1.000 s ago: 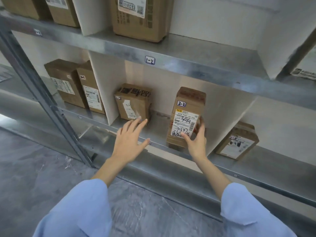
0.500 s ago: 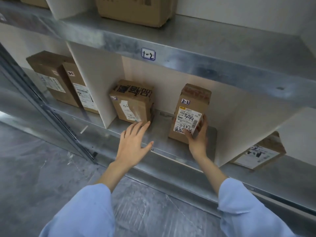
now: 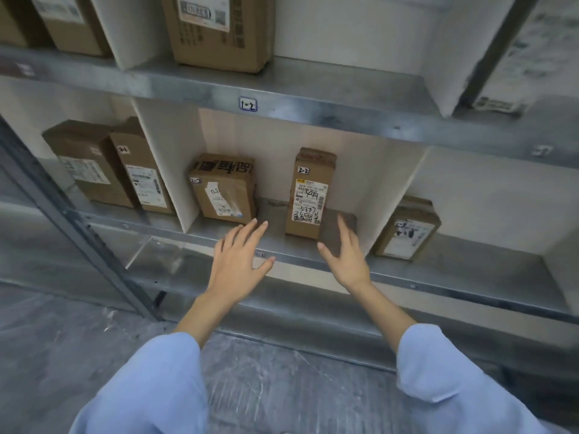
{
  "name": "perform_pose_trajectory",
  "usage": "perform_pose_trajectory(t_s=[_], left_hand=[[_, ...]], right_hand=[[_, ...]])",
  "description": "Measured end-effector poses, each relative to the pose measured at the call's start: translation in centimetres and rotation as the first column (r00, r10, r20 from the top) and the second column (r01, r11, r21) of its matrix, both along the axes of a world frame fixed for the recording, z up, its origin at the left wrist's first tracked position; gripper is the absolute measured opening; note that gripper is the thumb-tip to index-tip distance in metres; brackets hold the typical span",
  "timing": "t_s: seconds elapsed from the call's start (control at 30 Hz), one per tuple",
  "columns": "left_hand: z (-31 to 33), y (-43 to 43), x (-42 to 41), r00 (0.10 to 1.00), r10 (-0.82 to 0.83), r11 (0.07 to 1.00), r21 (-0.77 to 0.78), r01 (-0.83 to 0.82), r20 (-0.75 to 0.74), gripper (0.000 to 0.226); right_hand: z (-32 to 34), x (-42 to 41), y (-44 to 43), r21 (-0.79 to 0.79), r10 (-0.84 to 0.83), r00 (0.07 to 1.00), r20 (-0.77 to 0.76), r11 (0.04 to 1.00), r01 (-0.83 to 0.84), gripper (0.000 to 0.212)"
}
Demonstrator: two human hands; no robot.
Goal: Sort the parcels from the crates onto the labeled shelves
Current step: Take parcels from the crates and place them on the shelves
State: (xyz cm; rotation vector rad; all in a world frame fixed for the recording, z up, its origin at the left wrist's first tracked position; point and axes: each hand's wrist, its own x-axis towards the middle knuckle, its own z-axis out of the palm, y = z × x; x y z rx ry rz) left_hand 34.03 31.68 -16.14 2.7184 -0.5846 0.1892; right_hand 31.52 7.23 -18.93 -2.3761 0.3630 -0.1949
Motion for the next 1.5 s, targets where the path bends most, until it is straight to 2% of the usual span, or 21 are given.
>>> perform_pose_trajectory(t_s=[0.17,0.33,0.63,1.0,1.2,1.37,1.5], left_hand=[[3.0,-1.8,-5.4,0.995,-0.096,0.995,0.016,0.095,0.032,0.079],[5.4,-6.1,-9.7,0.974,-0.222,0.975,0.044,0.219,0.055,0.074],[9.0,-18.3,-17.1,0.863,-0.499,0.866,0.073,0.495,0.073,0.080],[11.1,-40.6,-29.7,0.580,-0.805,0.588,0.039,0.808,0.127,0.067],[11.9,-55.9,-37.4,0.452,-0.886,0.457,0.040,0.888,0.100,0.069],[12.3,-66.5,-42.7,0.387,-0.914,0.393,0.024,0.919,0.118,0.070],[12.2,-72.5,-45.0,0.349,-0.932,0.349,-0.008,0.937,0.095,0.071]], right_hand=[[3.6,-8.3,-0.4,-0.388,-0.044,0.992,-0.115,0.922,-0.004,0.074],[6.5,-16.4,-3.2,-0.501,-0.166,0.979,-0.119,0.861,0.085,0.071],[11.1,-30.6,-12.3,-0.528,-0.460,0.883,-0.089,0.774,0.350,0.072],[12.7,-48.2,-27.8,-0.459,-0.748,0.659,-0.079,0.614,0.642,0.070],[13.4,-56.9,-39.4,-0.461,-0.828,0.552,-0.101,0.530,0.711,0.073],[14.7,-62.7,-47.8,-0.467,-0.855,0.517,-0.040,0.474,0.747,0.071],[14.4,-65.0,-53.2,-0.366,-0.861,0.508,-0.008,0.475,0.800,0.071]])
